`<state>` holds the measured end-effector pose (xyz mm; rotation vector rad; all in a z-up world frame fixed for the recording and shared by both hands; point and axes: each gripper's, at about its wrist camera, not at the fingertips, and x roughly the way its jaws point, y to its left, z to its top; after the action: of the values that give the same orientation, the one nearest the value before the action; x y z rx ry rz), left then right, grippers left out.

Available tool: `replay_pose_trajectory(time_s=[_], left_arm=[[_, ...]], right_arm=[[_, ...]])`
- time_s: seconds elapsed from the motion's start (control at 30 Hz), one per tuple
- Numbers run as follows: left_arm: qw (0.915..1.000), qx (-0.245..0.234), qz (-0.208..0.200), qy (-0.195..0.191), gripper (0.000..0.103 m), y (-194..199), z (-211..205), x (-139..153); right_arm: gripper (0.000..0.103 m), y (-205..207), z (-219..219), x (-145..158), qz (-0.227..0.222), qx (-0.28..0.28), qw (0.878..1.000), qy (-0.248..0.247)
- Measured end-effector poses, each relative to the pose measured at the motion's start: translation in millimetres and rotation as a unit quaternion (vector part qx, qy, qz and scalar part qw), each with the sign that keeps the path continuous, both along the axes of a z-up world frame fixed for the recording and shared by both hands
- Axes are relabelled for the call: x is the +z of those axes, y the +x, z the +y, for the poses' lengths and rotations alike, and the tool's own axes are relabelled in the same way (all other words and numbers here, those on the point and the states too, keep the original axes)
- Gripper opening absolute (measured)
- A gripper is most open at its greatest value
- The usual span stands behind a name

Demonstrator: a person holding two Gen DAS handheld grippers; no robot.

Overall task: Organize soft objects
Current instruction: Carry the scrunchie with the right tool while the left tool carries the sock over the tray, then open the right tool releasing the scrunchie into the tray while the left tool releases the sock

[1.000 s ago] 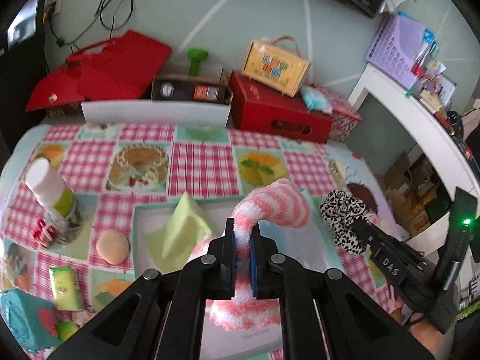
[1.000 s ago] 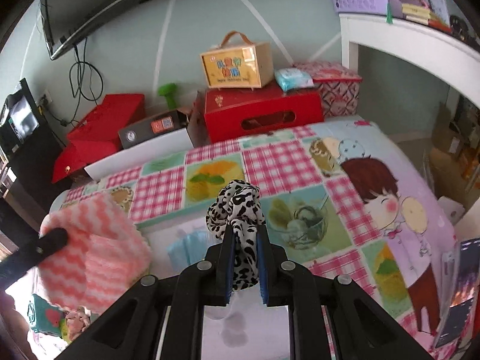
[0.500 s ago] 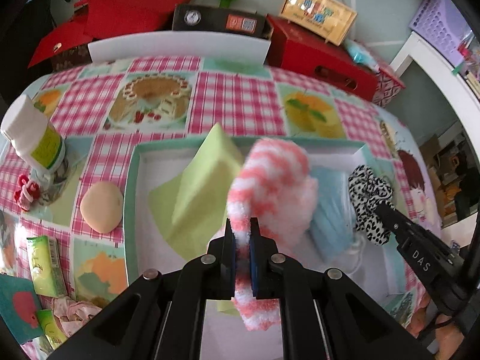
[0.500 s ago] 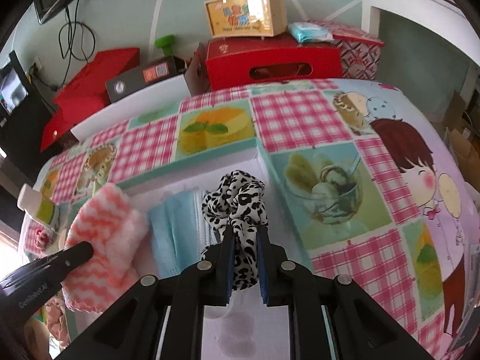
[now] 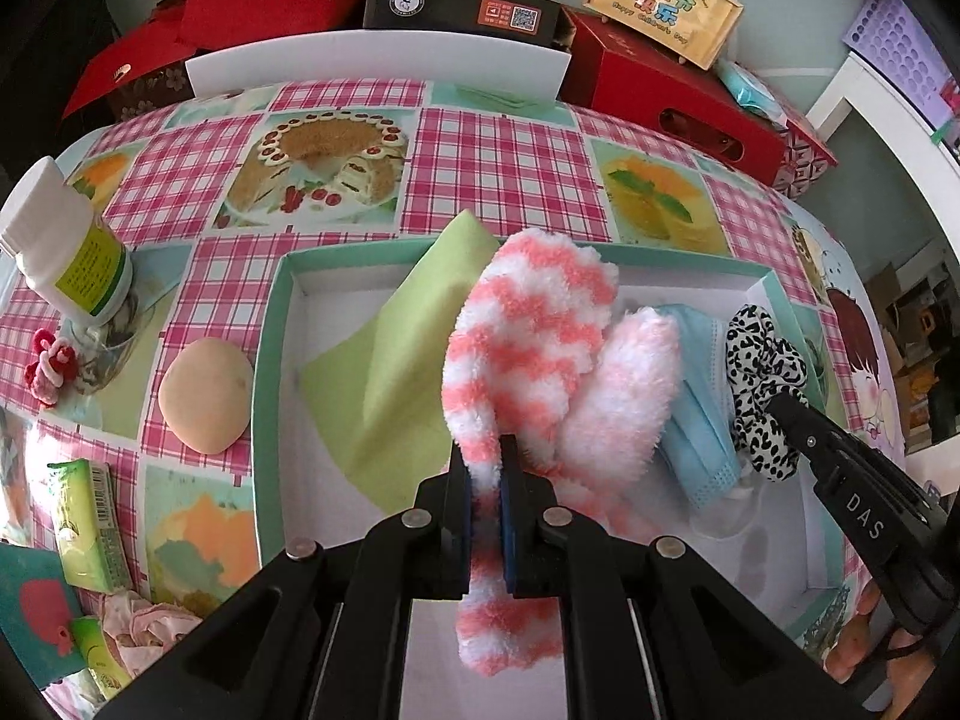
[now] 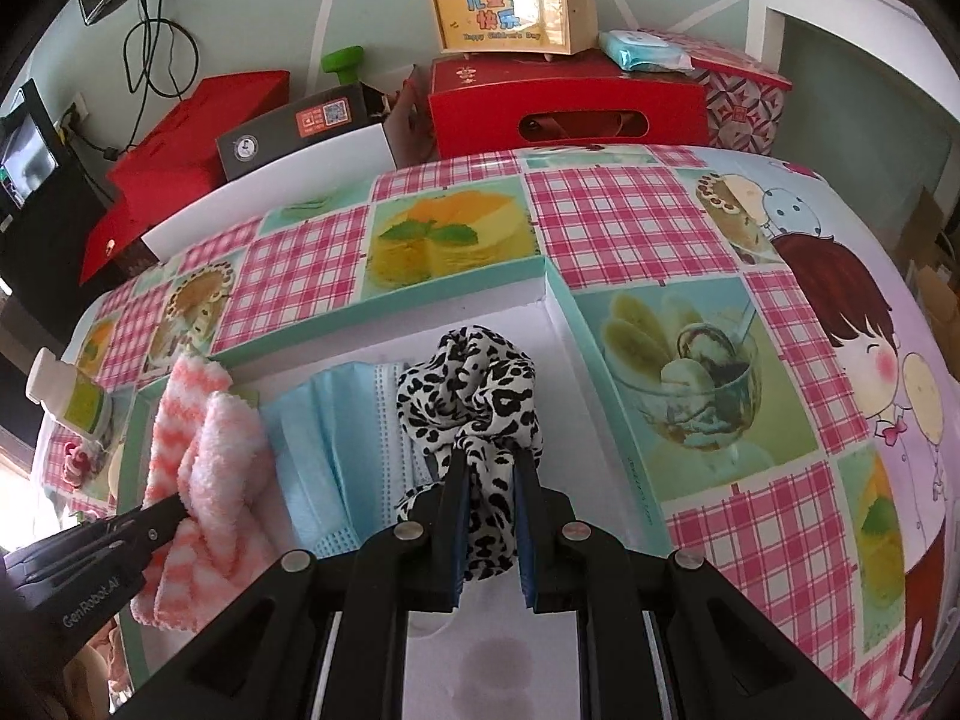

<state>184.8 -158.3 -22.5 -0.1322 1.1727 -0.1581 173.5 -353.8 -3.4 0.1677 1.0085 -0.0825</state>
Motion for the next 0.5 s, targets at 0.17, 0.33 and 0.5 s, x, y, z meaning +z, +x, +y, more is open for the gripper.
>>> replay_pose_trajectory(time_s=[0.17,0.33,0.5], left_arm=[[1.0000,0.000,0.002,-0.004,0.008,-0.4,1.9,2.4],[1.0000,0.001,0.001,-0.009,0.008,-1.8,4.6,8.1],[0.9999,0.008,-0.005,-0.011,0.015,-5.0,10.0,16.3]], right_arm=[[0.018,-1.6,0.7,3.5,-0.002,0.000,1.000,-0.010],[0.018,-2.9,2.9,5.8,0.000,0.002,1.000,-0.021],[0.022,-5.3,5.5,11.2,-0.002,0.001,0.999,-0.034]])
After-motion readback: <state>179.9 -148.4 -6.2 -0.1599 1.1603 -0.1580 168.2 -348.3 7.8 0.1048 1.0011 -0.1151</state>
